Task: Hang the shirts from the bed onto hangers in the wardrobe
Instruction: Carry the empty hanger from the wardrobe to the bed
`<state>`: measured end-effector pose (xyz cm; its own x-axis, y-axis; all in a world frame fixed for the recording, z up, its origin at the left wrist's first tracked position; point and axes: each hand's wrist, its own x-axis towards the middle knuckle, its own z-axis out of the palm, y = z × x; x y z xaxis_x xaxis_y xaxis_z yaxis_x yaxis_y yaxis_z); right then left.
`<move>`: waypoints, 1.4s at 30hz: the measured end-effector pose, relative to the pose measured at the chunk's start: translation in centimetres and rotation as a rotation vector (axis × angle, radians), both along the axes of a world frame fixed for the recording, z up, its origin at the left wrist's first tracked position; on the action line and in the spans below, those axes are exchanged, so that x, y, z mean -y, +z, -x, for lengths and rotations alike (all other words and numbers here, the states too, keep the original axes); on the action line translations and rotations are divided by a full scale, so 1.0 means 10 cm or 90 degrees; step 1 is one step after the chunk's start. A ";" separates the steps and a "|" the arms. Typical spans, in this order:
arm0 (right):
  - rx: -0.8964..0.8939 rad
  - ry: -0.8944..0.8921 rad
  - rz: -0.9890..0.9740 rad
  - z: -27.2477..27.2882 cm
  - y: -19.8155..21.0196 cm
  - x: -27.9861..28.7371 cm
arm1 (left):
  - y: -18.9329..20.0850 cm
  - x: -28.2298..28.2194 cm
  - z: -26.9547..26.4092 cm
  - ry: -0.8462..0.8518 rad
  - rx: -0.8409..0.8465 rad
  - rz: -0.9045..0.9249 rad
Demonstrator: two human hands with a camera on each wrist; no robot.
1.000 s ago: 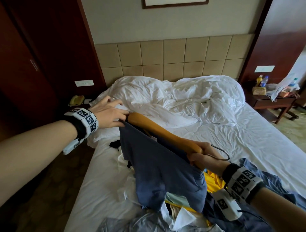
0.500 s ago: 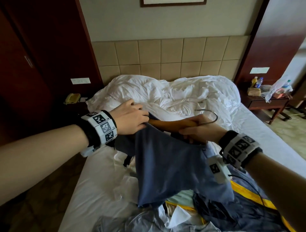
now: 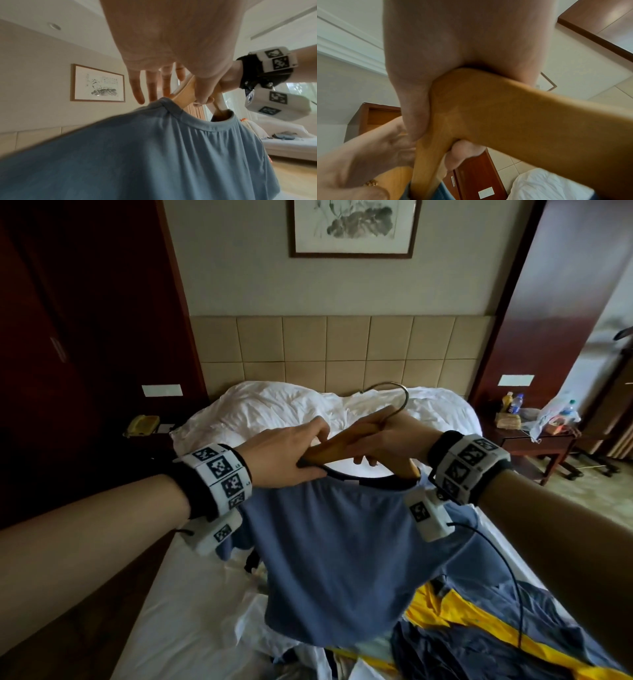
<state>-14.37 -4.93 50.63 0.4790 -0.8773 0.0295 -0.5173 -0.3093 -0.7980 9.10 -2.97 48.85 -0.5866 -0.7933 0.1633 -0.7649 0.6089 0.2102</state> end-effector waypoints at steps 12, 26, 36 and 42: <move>-0.031 -0.059 0.146 -0.23 0.20 0.13 | -0.03 0.25 0.36 0.229 -0.184 0.067; -0.191 -0.115 0.185 0.32 -0.31 0.10 | 0.32 0.27 -0.18 0.385 -0.332 0.061; -0.308 -0.212 0.063 0.78 -0.77 -0.01 | 0.40 0.33 -0.37 0.468 -0.319 0.063; -0.352 -0.273 -0.025 1.06 -0.97 -0.13 | 0.42 0.32 -0.46 0.483 -0.343 0.034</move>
<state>-24.97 -3.62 40.96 0.0264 -0.9876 -0.1548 -0.9205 0.0364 -0.3891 13.67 -6.18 53.08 0.2508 -0.9168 0.3107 -0.7692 0.0061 0.6389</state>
